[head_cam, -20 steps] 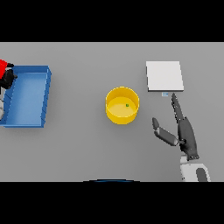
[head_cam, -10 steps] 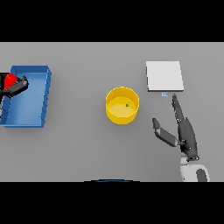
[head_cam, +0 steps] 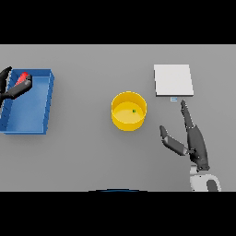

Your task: Pick up the red beaker and tilt it to pour out 1 green nut into yellow bowl. Pick up the yellow bowl and place it on the metallic measuring scale.

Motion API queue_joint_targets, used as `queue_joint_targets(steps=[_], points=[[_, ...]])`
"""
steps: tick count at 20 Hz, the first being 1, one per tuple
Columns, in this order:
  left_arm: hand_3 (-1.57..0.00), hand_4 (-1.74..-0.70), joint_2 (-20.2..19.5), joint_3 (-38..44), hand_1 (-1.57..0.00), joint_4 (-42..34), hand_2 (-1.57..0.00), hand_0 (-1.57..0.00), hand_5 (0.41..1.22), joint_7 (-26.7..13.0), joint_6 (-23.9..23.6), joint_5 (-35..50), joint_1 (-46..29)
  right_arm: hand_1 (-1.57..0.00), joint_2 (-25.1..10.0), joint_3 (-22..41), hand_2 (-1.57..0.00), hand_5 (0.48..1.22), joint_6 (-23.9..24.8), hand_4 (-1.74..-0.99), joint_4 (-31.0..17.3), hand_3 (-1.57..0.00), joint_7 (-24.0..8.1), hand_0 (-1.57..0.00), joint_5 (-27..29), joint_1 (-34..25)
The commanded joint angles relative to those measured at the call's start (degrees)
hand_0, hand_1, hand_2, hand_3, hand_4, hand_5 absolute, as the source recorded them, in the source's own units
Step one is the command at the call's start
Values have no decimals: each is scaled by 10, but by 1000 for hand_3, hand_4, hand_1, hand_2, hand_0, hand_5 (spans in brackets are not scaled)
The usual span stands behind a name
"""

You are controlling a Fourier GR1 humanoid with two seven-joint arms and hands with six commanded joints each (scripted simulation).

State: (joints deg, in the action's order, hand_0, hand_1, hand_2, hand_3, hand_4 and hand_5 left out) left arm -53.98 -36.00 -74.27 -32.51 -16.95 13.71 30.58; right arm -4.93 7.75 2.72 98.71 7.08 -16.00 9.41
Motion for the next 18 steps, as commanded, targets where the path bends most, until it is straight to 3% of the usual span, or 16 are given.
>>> queue_joint_targets(steps=[1,3,5,10,13,15,18], points=[[-61,-783,-4,6,-64,-5,-65,-79,674,3,-1,6,-4,1,-1,4,1,660,5,-1195,1,1,-3,1,-12,1],[-39,-786,7,10,-41,4,-41,-50,671,16,-8,8,1,1,-4,11,1,662,8,-1198,5,1,-14,1,-30,1],[-24,-780,10,11,-26,7,-26,-32,679,30,-15,6,-1,1,-15,24,1,694,-16,-1162,6,1,4,1,-30,-17],[-7,-790,13,7,-8,5,-8,-10,707,15,-17,5,3,1,-81,53,1,700,-80,-1255,-14,1,-33,1,-78,-101],[-3,-795,18,5,-3,9,-4,-5,709,23,-15,5,2,1,-128,83,1,677,-105,-1282,-26,1,-53,1,-146,-153],[-2,-795,15,5,-2,10,-2,-3,708,20,-12,6,2,1,-159,108,1,669,-126,-1278,-40,1,-36,1,-185,-184],[0,-794,24,2,0,15,0,-1,719,19,-13,2,13,1,-174,148,1,664,-163,-1270,-67,1,-34,1,-226,-246]])
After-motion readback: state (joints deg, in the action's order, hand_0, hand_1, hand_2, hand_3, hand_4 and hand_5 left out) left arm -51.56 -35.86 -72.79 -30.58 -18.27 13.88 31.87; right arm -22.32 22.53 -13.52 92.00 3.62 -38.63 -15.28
